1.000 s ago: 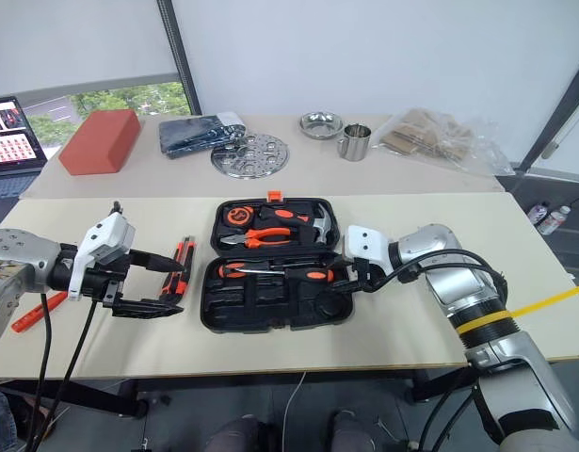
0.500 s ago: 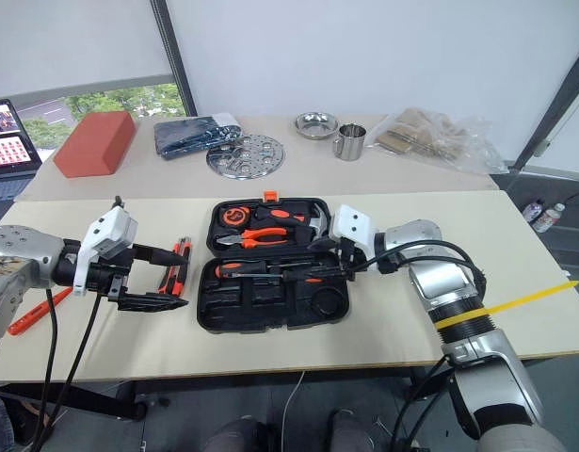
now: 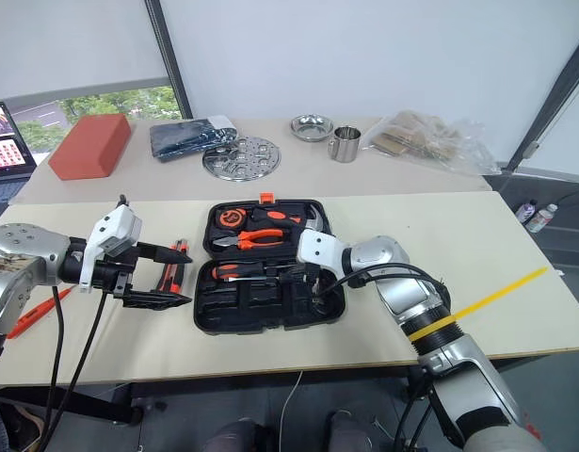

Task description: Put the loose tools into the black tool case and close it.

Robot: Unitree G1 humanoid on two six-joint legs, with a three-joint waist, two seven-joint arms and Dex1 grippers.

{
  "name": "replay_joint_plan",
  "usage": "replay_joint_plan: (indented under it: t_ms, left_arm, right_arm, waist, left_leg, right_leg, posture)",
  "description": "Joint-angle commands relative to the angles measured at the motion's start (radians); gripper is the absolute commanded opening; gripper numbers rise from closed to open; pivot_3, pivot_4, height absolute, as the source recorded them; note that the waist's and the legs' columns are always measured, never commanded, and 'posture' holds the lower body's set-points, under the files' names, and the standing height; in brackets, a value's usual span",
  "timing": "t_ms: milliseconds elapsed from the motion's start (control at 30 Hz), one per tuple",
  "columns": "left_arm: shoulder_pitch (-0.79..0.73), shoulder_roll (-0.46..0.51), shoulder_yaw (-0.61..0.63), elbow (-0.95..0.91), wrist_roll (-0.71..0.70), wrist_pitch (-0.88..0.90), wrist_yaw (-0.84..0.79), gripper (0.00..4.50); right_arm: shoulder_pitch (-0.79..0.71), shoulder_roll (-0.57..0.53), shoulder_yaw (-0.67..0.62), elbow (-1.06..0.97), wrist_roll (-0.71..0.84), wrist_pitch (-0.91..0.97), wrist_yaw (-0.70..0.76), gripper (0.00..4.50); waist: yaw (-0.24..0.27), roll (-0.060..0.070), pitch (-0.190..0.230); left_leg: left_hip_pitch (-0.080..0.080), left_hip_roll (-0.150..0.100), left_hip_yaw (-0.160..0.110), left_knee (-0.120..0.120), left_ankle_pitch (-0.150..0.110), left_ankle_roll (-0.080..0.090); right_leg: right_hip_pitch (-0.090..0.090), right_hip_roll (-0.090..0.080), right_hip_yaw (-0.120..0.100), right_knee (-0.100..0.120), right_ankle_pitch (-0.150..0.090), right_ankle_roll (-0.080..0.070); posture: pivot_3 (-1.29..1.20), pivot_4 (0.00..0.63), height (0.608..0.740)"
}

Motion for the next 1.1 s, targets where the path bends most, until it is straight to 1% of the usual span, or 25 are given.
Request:
replay_joint_plan:
  t_ms: [33, 100, 167, 200, 233, 267, 367, 433, 467, 500, 567, 600, 633, 667, 733, 767, 867, 900, 967, 1000, 1033, 1100]
  left_arm:
    - [0.035, 0.021, 0.058, -0.027, -0.014, 0.008, 0.026, 4.50]
    - [0.082, 0.030, 0.101, -0.055, -0.033, 0.033, 0.048, 4.50]
    - [0.157, 0.037, 0.179, -0.093, -0.061, 0.078, 0.081, 4.50]
    - [0.202, 0.038, 0.226, -0.114, -0.074, 0.102, 0.100, 4.50]
    - [0.243, 0.038, 0.267, -0.134, -0.084, 0.120, 0.117, 4.50]
    - [0.304, 0.029, 0.333, -0.159, -0.092, 0.149, 0.145, 4.50]
    - [0.589, -0.045, 0.634, -0.223, -0.091, 0.223, 0.188, 4.50]
    - [0.761, -0.095, 0.794, -0.251, -0.081, 0.230, 0.172, 4.50]
    - [0.810, -0.108, 0.834, -0.262, -0.084, 0.225, 0.172, 4.50]
    - [0.869, -0.131, 0.880, -0.266, -0.079, 0.216, 0.176, 4.50]
    - [0.948, -0.161, 0.935, -0.271, -0.076, 0.197, 0.182, 4.50]
    - [0.980, -0.175, 0.954, -0.274, -0.072, 0.182, 0.183, 4.50]
    - [0.994, -0.187, 0.968, -0.275, -0.074, 0.169, 0.191, 4.50]
    - [0.996, -0.189, 0.974, -0.269, -0.074, 0.161, 0.205, 4.50]
    - [0.989, -0.177, 0.972, -0.248, -0.073, 0.148, 0.223, 4.50]
    - [0.977, -0.153, 0.955, -0.217, -0.055, 0.122, 0.222, 4.50]
    - [0.909, -0.047, 0.877, -0.048, 0.022, 0.000, 0.200, 4.50]
    - [0.867, 0.000, 0.843, 0.033, 0.043, -0.040, 0.189, 4.50]
    - [0.779, 0.077, 0.773, 0.171, 0.068, -0.093, 0.169, 4.50]
    - [0.728, 0.116, 0.727, 0.246, 0.087, -0.126, 0.157, 4.50]
    - [0.684, 0.146, 0.684, 0.315, 0.107, -0.163, 0.144, 4.50]
    - [0.592, 0.192, 0.598, 0.448, 0.145, -0.233, 0.121, 4.50]
  right_arm:
    - [0.013, 0.030, -0.059, -0.072, 0.083, 0.063, 0.007, 0.02]
    - [-0.001, 0.039, -0.122, -0.140, 0.167, 0.127, 0.024, 0.02]
    - [-0.016, 0.028, -0.186, -0.220, 0.281, 0.238, 0.057, 0.59]
    - [-0.022, 0.015, -0.213, -0.262, 0.337, 0.298, 0.076, 0.70]
    - [-0.023, 0.002, -0.233, -0.298, 0.383, 0.345, 0.090, 1.11]
    - [-0.018, -0.023, -0.256, -0.346, 0.440, 0.396, 0.115, 1.41]
    - [0.004, -0.112, -0.325, -0.478, 0.628, 0.553, 0.194, 2.38]
    - [0.019, -0.155, -0.341, -0.520, 0.686, 0.594, 0.221, 3.07]
    - [0.024, -0.168, -0.343, -0.531, 0.702, 0.602, 0.221, 3.32]
    - [0.029, -0.176, -0.342, -0.539, 0.712, 0.605, 0.217, 3.76]
    - [0.034, -0.185, -0.340, -0.545, 0.722, 0.607, 0.207, 4.44]
    - [0.038, -0.186, -0.338, -0.543, 0.721, 0.603, 0.202, 4.47]
    - [0.042, -0.185, -0.334, -0.538, 0.717, 0.596, 0.197, 4.47]
    - [0.046, -0.183, -0.329, -0.533, 0.710, 0.587, 0.195, 4.47]
    - [0.048, -0.180, -0.320, -0.527, 0.702, 0.576, 0.190, 4.47]
    - [0.046, -0.178, -0.319, -0.525, 0.702, 0.574, 0.187, 4.47]
    - [0.038, -0.167, -0.314, -0.518, 0.703, 0.571, 0.176, 4.47]
    - [0.036, -0.166, -0.313, -0.517, 0.704, 0.571, 0.174, 4.47]
    - [0.037, -0.167, -0.315, -0.518, 0.707, 0.571, 0.171, 4.47]
    - [0.041, -0.170, -0.319, -0.522, 0.710, 0.573, 0.169, 4.47]
    - [0.046, -0.173, -0.323, -0.527, 0.714, 0.574, 0.168, 4.47]
    - [0.058, -0.179, -0.332, -0.539, 0.722, 0.580, 0.163, 4.47]
  waist:
    - [-0.002, 0.000, 0.000]
    - [-0.007, 0.000, 0.000]
    - [-0.010, 0.000, 0.000]
    - [-0.011, 0.000, 0.001]
    - [-0.012, 0.000, 0.001]
    - [-0.011, 0.000, 0.000]
    - [-0.011, 0.000, 0.000]
    - [-0.018, -0.001, 0.000]
    - [-0.018, -0.001, 0.000]
    - [-0.014, -0.002, 0.000]
    - [-0.005, -0.002, 0.000]
    - [0.001, -0.002, 0.000]
    - [0.008, -0.002, 0.000]
    - [0.015, -0.002, 0.000]
    - [0.028, -0.002, 0.000]
    - [0.033, -0.003, -0.001]
    - [0.044, -0.005, -0.002]
    - [0.046, -0.006, -0.003]
    - [0.045, -0.006, -0.003]
    - [0.043, -0.007, -0.003]
    - [0.040, -0.008, -0.004]
    - [0.035, -0.008, -0.004]
  left_leg:
    - [0.001, 0.000, 0.000, 0.000, -0.001, -0.001]
    - [0.001, 0.000, -0.001, -0.001, 0.000, -0.003]
    - [-0.001, 0.000, 0.000, -0.001, 0.001, -0.001]
    - [-0.003, 0.000, 0.000, -0.002, 0.001, -0.001]
    - [-0.004, 0.000, -0.001, -0.002, 0.001, -0.001]
    - [-0.004, 0.000, -0.001, -0.004, 0.001, -0.001]
    - [-0.003, 0.000, -0.001, -0.010, 0.001, -0.001]
    - [-0.001, 0.000, -0.001, -0.013, 0.001, -0.002]
    - [0.000, 0.000, 0.000, -0.015, 0.000, -0.002]
    - [0.000, 0.000, -0.001, -0.015, 0.000, -0.003]
    - [0.000, 0.000, -0.001, -0.014, 0.000, -0.004]
    - [0.000, 0.000, -0.001, -0.014, 0.000, -0.004]
    - [0.001, 0.000, -0.001, -0.014, -0.005, -0.012]
    - [0.001, 0.000, -0.001, -0.014, -0.006, -0.015]
    - [0.002, 0.000, -0.002, -0.012, -0.005, -0.016]
    - [0.003, 0.000, -0.003, -0.012, -0.005, -0.016]
    - [0.003, 0.000, -0.003, -0.011, -0.004, -0.017]
    - [0.003, 0.000, -0.003, -0.011, -0.004, -0.018]
    - [0.003, 0.000, -0.003, -0.012, -0.004, -0.019]
    - [0.001, 0.000, -0.003, -0.012, -0.004, -0.018]
    - [0.000, 0.000, -0.002, -0.012, -0.004, -0.018]
    - [-0.001, 0.000, -0.001, -0.013, -0.004, -0.018]
  right_leg:
    - [0.001, 0.000, 0.000, 0.000, -0.001, 0.000]
    - [0.000, 0.000, 0.001, 0.000, -0.001, -0.002]
    - [-0.004, 0.000, 0.002, 0.002, 0.003, -0.008]
    - [-0.006, 0.000, 0.002, 0.002, 0.003, -0.008]
    - [-0.007, 0.000, 0.002, 0.002, 0.003, -0.008]
    - [-0.008, 0.000, 0.003, 0.002, 0.003, -0.009]
    - [-0.008, -0.001, 0.002, -0.002, 0.003, -0.009]
    - [-0.007, -0.002, 0.001, -0.002, 0.003, -0.009]
    - [-0.008, -0.002, 0.001, -0.002, 0.003, -0.009]
    - [-0.007, -0.003, -0.001, -0.002, 0.003, -0.009]
    - [-0.007, -0.003, -0.002, -0.003, 0.001, -0.009]
    - [-0.007, -0.004, -0.003, -0.002, 0.001, -0.009]
    - [-0.007, -0.006, -0.003, -0.002, 0.001, -0.010]
    - [-0.007, -0.006, -0.002, -0.003, 0.001, -0.010]
    - [-0.009, -0.009, -0.003, -0.003, 0.001, -0.009]
    - [-0.009, -0.011, -0.003, -0.004, 0.001, -0.009]
    - [-0.009, -0.014, -0.004, -0.003, 0.003, -0.012]
    - [-0.009, -0.014, -0.004, -0.003, 0.004, -0.011]
    - [-0.010, -0.013, -0.004, -0.002, 0.008, -0.017]
    - [-0.010, -0.012, -0.004, -0.002, 0.008, -0.018]
    - [-0.011, -0.008, -0.004, -0.002, 0.008, -0.018]
    - [-0.010, -0.006, -0.004, -0.002, 0.009, -0.018]
  posture:
    - [0.00, 0.150, 0.734]
    - [0.00, 0.150, 0.734]
    - [0.00, 0.150, 0.734]
    - [0.00, 0.150, 0.734]
    - [0.00, 0.150, 0.734]
    - [0.00, 0.150, 0.734]
    - [0.00, 0.150, 0.734]
    - [0.00, 0.150, 0.734]
    - [0.00, 0.150, 0.734]
    - [0.00, 0.150, 0.734]
    - [0.00, 0.150, 0.734]
    - [0.00, 0.150, 0.734]
    - [0.00, 0.150, 0.734]
    - [0.00, 0.150, 0.734]
    - [0.00, 0.150, 0.734]
    - [0.00, 0.150, 0.734]
    - [0.00, 0.150, 0.734]
    - [0.00, 0.150, 0.734]
    - [0.00, 0.150, 0.734]
    - [0.00, 0.150, 0.734]
    - [0.00, 0.150, 0.734]
    - [0.00, 0.150, 0.734]
